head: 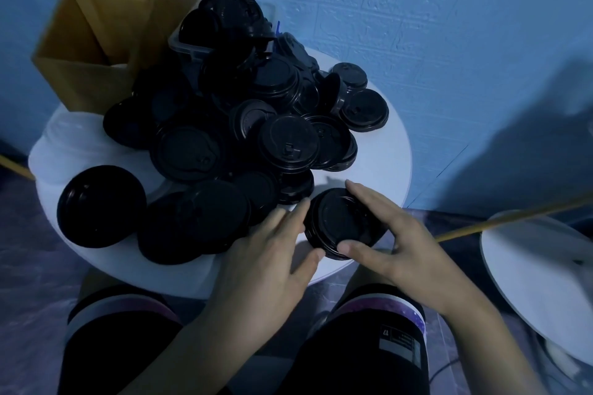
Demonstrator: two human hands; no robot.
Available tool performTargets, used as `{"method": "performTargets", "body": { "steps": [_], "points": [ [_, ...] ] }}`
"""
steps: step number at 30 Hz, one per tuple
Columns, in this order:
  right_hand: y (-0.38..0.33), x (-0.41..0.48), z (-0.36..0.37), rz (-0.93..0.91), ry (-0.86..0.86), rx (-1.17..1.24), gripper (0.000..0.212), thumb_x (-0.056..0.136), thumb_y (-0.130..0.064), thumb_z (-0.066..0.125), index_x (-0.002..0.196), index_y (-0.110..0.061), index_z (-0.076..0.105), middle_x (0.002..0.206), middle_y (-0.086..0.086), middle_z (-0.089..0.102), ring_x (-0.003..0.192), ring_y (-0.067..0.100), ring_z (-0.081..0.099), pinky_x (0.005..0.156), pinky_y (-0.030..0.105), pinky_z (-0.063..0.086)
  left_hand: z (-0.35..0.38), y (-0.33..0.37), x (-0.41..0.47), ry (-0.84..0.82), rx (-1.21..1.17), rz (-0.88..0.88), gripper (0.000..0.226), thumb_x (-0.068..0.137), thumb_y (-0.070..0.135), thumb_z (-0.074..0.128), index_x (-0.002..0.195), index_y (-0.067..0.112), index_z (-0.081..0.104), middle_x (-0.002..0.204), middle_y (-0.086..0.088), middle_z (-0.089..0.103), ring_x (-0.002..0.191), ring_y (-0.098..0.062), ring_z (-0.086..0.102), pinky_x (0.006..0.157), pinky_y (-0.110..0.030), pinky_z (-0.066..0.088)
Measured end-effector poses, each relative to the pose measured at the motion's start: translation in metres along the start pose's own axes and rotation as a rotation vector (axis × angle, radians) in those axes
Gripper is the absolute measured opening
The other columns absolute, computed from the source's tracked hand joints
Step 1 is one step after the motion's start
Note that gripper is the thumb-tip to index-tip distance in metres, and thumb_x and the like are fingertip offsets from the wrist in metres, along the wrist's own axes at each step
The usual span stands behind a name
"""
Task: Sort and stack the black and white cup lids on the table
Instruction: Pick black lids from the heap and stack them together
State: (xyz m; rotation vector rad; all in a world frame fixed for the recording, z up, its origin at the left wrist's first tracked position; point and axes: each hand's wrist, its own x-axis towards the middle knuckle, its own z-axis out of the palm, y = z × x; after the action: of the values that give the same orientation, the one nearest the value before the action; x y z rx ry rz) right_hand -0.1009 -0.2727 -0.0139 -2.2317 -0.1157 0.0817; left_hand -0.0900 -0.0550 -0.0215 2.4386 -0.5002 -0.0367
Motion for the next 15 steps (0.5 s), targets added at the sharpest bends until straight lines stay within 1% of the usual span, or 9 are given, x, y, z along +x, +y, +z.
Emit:
{"method": "performTargets", "body": {
  "steps": [1,3,6,8,10,12,13,15],
  "points": [
    [0.0002,0.0000,0.0000,-0.002,-0.001,-0.010,0.077,0.084,-0.033,0.081,0.151,-0.040,0.043,0.145,-0.038,0.044,0.137,-0.018,0.035,0.110,0.003,0.025,0.0001,-0.0005,0.0000,0.002,-0.009,0.002,0.069,0.097,0.060,0.046,0.158,0.050,0.015,0.132,0.027,0.045,0.100,0.002,0.054,0.067,-0.012,0.034],
    [-0.0004,0.0013,-0.0003,-0.006,-0.013,-0.039,0.079,0.082,-0.043,0.078,0.151,-0.042,0.041,0.147,-0.039,0.041,0.138,-0.020,0.033,0.111,0.004,0.025,-0.0001,-0.0010,0.0000,0.001,-0.017,0.023,0.069,0.095,0.066,0.038,0.158,0.051,0.014,0.135,0.027,0.045,0.108,0.000,0.055,0.070,-0.012,0.036],
    [-0.0013,0.0045,-0.0034,-0.006,-0.036,-0.092,0.082,0.081,-0.053,0.074,0.154,-0.041,0.038,0.152,-0.033,0.039,0.140,-0.017,0.031,0.116,0.011,0.025,0.0010,-0.0024,0.0004,0.003,-0.009,0.038,0.072,0.090,0.071,0.028,0.158,0.049,0.020,0.136,0.025,0.047,0.116,-0.002,0.056,0.075,-0.017,0.042],
    [-0.0017,0.0057,-0.0057,-0.019,-0.051,-0.124,0.084,0.080,-0.058,0.071,0.154,-0.041,0.037,0.152,-0.034,0.039,0.140,-0.018,0.031,0.117,0.013,0.025,0.0030,-0.0029,0.0018,0.009,-0.012,0.035,0.072,0.090,0.071,0.028,0.158,0.047,0.024,0.133,0.023,0.050,0.118,-0.002,0.057,0.079,-0.023,0.050],
    [-0.0018,0.0062,-0.0064,-0.027,-0.066,-0.148,0.085,0.079,-0.061,0.069,0.155,-0.040,0.036,0.153,-0.033,0.038,0.140,-0.019,0.030,0.116,0.010,0.025,0.0044,-0.0027,0.0032,0.010,-0.011,0.012,0.071,0.090,0.070,0.029,0.157,0.046,0.029,0.129,0.021,0.053,0.117,-0.005,0.059,0.080,-0.029,0.053],
    [-0.0024,0.0068,-0.0071,-0.029,-0.068,-0.165,0.087,0.078,-0.063,0.068,0.155,-0.040,0.036,0.152,-0.033,0.037,0.138,-0.021,0.031,0.112,0.005,0.024,0.0045,-0.0022,0.0052,0.033,-0.001,-0.012,0.072,0.089,0.072,0.026,0.155,0.047,0.032,0.126,0.020,0.055,0.113,-0.007,0.061,0.080,-0.031,0.053],
    [-0.0025,0.0073,-0.0076,-0.030,-0.070,-0.174,0.088,0.076,-0.064,0.068,0.155,-0.040,0.036,0.151,-0.035,0.037,0.137,-0.022,0.031,0.110,0.002,0.024,0.0039,-0.0013,0.0054,0.046,0.003,-0.023,0.070,0.089,0.071,0.027,0.155,0.047,0.033,0.125,0.020,0.056,0.113,-0.007,0.061,0.081,-0.031,0.052],
    [-0.0043,0.0090,-0.0085,-0.035,-0.079,-0.196,0.089,0.075,-0.066,0.067,0.154,-0.042,0.036,0.149,-0.036,0.037,0.136,-0.023,0.031,0.107,-0.001,0.023,0.0029,0.0006,0.0048,0.054,0.014,-0.036,0.063,0.094,0.063,0.035,0.155,0.047,0.032,0.126,0.019,0.058,0.113,-0.007,0.060,0.083,-0.028,0.049]
  ]
}}
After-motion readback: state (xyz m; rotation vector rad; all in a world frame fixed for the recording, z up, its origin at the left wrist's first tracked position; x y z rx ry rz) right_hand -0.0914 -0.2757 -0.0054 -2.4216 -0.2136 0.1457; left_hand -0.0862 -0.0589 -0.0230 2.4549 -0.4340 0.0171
